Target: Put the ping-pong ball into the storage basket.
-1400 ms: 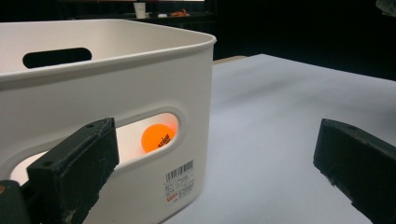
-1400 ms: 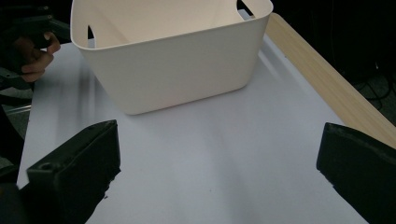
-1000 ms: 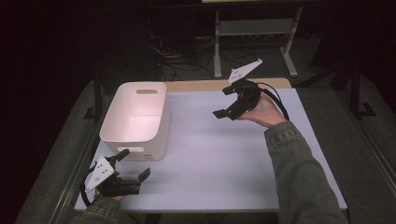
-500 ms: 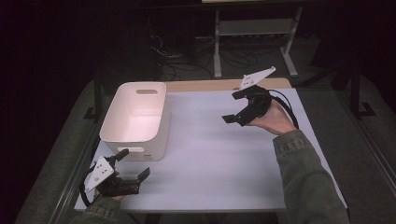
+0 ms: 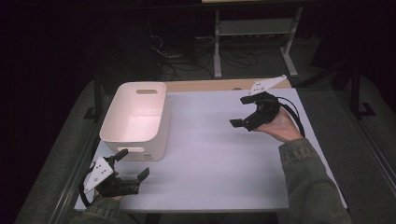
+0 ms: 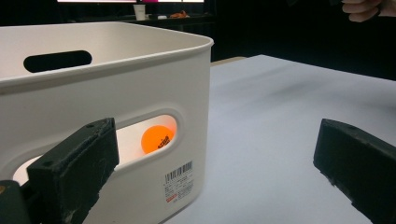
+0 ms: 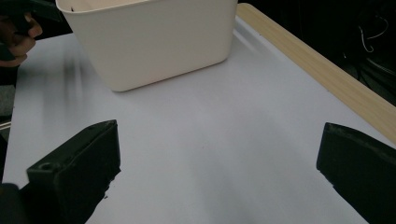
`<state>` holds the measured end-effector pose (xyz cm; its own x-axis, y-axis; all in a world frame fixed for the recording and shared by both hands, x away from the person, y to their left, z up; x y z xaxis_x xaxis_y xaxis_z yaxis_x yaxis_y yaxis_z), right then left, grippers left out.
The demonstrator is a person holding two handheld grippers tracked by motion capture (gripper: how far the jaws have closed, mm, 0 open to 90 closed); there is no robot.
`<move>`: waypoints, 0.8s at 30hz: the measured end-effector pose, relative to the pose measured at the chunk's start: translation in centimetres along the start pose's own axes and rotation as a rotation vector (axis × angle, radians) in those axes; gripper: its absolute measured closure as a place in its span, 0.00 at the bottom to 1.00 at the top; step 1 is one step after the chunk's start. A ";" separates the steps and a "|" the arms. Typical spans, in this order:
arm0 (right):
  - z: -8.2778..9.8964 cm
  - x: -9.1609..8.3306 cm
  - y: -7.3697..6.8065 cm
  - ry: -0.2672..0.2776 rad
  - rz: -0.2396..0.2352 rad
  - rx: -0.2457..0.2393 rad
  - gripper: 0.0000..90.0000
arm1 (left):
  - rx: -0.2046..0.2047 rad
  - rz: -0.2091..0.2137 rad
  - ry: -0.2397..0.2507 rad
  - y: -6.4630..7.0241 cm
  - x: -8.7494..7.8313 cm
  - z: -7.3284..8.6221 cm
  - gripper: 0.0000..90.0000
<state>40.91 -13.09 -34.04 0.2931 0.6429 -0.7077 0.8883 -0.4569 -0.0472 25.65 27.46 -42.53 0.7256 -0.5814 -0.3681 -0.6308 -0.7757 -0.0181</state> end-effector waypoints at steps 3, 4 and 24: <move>0.5 -0.1 -0.1 0.007 0.007 0.009 0.00 | 0.000 0.000 0.000 0.0 0.0 0.0 0.00; 0.7 -0.2 -0.1 0.010 0.009 0.009 0.00 | -0.001 0.001 0.000 0.0 0.0 0.0 0.00; 4.8 -0.6 -0.9 0.032 0.052 0.060 0.00 | -0.002 0.002 0.003 0.0 0.0 0.0 0.00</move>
<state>38.26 -16.06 -36.96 0.3503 0.6364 -0.6873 0.8490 -0.5256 -0.0540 25.62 27.49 -42.50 0.7253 -0.5837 -0.3651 -0.6317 -0.7751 -0.0157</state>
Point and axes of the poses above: each handheld gripper's, and its own axes: x roughly forward along the jaws, z roughly out of its underside, y roughly to its right, the point moved 4 cm from there along x, roughly forward along the jaws, and after that the axes turned 11 degrees about -y, right-handed, at the moved point
